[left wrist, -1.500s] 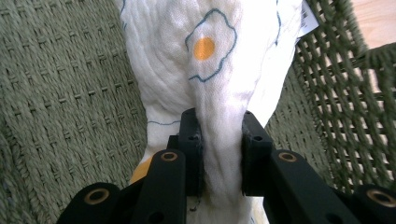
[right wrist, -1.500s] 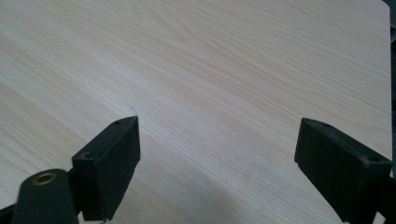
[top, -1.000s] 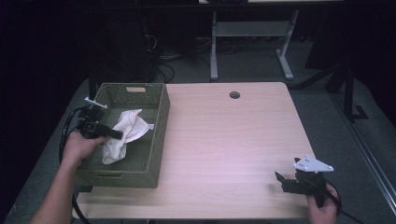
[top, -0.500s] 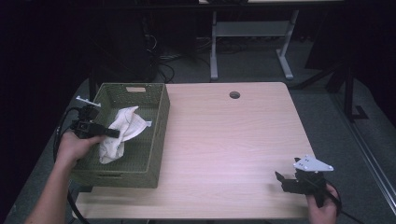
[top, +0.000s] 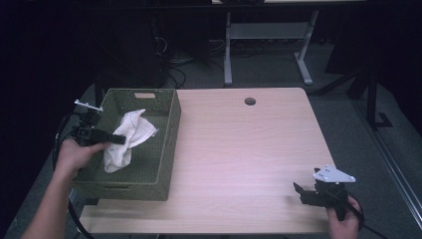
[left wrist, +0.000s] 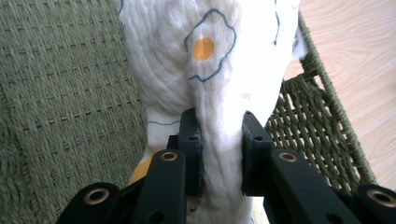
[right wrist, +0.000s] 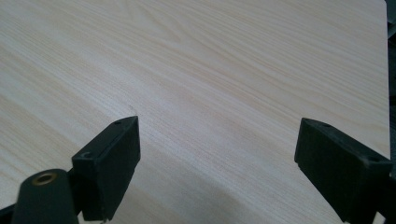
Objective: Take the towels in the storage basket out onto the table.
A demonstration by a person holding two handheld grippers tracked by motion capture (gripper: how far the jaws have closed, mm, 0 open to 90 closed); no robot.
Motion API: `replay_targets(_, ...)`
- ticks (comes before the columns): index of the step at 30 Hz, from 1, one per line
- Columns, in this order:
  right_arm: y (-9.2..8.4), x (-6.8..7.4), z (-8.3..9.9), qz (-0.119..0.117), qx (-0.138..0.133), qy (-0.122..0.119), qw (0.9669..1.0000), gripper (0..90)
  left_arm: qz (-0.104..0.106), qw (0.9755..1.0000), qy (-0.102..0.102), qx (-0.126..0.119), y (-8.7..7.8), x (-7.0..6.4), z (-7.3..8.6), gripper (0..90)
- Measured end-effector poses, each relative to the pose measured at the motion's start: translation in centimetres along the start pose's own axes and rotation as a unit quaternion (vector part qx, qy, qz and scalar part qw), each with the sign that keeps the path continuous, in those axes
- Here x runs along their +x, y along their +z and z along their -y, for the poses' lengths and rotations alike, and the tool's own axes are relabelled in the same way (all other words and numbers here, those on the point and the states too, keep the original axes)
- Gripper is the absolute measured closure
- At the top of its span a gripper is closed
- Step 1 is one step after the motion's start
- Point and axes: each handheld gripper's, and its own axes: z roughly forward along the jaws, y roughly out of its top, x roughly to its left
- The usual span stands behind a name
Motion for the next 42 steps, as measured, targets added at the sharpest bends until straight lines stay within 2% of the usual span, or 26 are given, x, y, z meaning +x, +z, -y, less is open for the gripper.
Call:
replay_targets(7,-0.1,0.0,-0.1,0.001,-0.002,0.000,1.0000,13.9,0.011,0.9998,0.003,-0.014,-0.8,-0.5,-0.2,74.2)
replay_targets(19,-0.2,0.0,-0.1,0.000,-0.003,0.002,1.0000,13.9,0.026,0.9992,0.016,-0.025,-1.3,-1.6,-0.7,74.2)
replay_targets(32,-0.2,0.0,-0.2,0.001,-0.005,0.001,1.0000,13.9,0.042,0.9979,0.038,-0.034,-1.8,-3.5,-1.7,74.2)
replay_targets(42,-0.3,0.0,-0.2,0.002,-0.005,0.002,1.0000,13.9,0.055,0.9960,0.059,-0.038,-1.8,-5.6,-2.6,74.1)
